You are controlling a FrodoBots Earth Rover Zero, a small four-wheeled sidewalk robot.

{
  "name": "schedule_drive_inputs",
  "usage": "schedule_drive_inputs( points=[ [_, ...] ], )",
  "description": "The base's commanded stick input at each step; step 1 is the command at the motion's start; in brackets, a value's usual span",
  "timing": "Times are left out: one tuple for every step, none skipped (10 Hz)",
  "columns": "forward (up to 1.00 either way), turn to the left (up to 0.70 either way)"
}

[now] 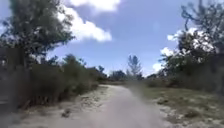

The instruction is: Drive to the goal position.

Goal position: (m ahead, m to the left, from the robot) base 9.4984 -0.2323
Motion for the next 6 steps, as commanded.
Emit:
schedule_drive_inputs(
  points=[
    [1.00,0.00],
    [1.00,0.00],
    [1.00,0.00],
    [1.00,0.00],
    [1.00,0.00],
    [1.00,0.00]
  ],
)
